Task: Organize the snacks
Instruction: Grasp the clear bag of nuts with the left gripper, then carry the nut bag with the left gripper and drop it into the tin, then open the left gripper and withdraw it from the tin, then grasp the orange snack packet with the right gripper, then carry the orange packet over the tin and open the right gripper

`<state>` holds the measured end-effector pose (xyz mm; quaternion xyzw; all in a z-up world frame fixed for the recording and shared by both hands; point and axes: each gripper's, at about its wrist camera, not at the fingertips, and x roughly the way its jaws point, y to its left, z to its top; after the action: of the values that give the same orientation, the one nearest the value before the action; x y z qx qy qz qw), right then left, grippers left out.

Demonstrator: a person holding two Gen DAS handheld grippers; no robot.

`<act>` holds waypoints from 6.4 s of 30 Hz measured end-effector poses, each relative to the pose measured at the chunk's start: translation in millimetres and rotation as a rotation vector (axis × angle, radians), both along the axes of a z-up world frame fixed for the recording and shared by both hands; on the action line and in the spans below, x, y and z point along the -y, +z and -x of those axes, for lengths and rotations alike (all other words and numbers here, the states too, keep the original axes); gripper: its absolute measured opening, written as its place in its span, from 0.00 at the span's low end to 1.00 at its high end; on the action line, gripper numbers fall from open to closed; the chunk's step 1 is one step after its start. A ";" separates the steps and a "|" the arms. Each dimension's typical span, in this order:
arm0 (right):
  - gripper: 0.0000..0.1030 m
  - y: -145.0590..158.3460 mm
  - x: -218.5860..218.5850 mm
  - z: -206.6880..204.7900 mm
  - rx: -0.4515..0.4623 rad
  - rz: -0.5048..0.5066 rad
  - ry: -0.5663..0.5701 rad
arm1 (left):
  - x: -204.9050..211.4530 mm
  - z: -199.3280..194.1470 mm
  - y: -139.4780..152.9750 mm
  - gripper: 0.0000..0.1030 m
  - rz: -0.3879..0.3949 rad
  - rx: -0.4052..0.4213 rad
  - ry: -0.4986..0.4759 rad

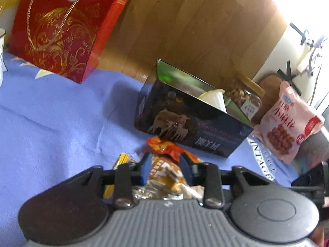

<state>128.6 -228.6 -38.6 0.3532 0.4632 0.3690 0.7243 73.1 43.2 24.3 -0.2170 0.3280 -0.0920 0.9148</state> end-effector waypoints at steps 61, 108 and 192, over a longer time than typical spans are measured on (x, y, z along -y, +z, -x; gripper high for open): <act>0.16 78.2 38.9 7.0 0.487 0.148 -0.102 | 38.5 -34.6 66.8 0.23 0.158 0.072 -0.212; 0.55 17.2 -5.1 2.2 0.235 0.203 -0.048 | -36.9 18.8 -19.0 0.61 0.058 0.064 0.139; 0.46 98.2 29.5 -60.3 0.661 0.491 -0.274 | 72.6 -106.6 59.4 0.49 -0.011 0.121 -0.129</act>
<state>189.0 -258.1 59.6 0.0915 0.2291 0.2414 0.9385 179.7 -29.4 83.7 -0.1845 0.2861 -0.1620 0.9262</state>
